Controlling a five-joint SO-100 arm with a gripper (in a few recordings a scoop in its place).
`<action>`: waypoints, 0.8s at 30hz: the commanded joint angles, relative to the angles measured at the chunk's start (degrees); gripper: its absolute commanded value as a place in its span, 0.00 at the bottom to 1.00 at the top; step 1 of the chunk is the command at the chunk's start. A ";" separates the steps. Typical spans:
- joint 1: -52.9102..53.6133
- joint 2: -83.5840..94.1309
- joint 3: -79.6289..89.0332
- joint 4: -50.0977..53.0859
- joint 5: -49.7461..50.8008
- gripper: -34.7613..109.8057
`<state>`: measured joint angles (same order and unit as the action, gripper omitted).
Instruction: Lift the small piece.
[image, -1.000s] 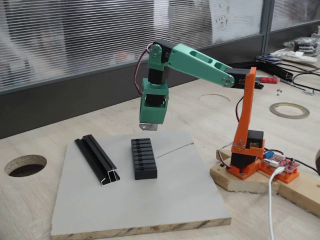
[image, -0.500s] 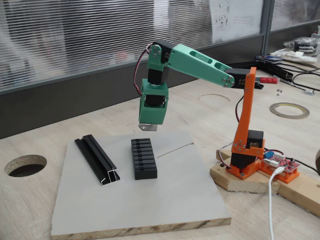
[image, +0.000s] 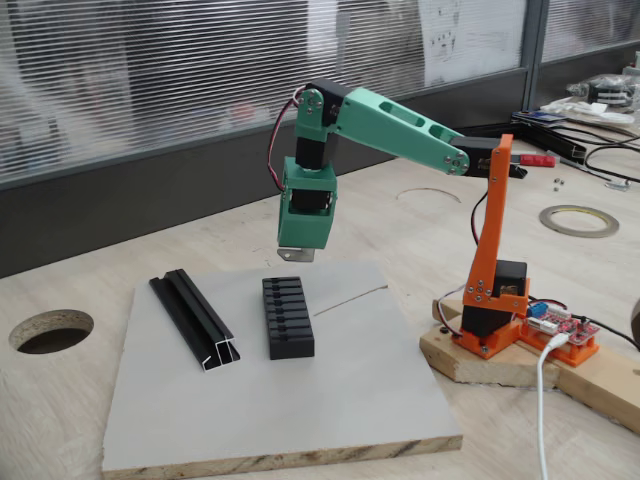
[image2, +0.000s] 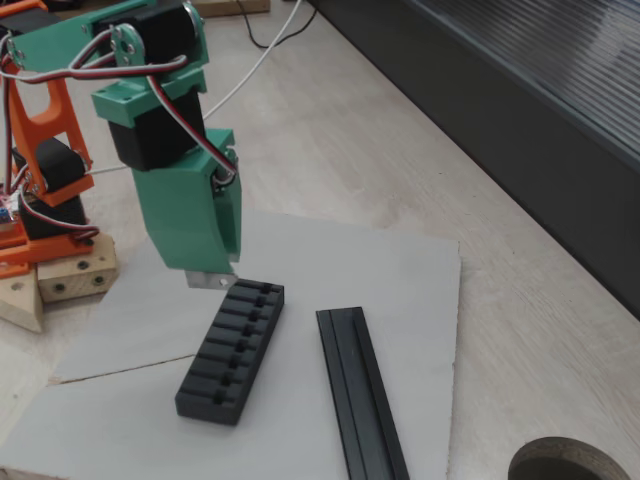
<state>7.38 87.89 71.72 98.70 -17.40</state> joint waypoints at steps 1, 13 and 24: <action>0.70 2.20 -0.79 0.79 0.00 0.30; 0.35 2.37 -0.79 0.79 0.00 0.30; 0.35 2.37 -1.32 0.79 0.00 0.30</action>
<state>7.38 87.89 71.72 98.70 -17.40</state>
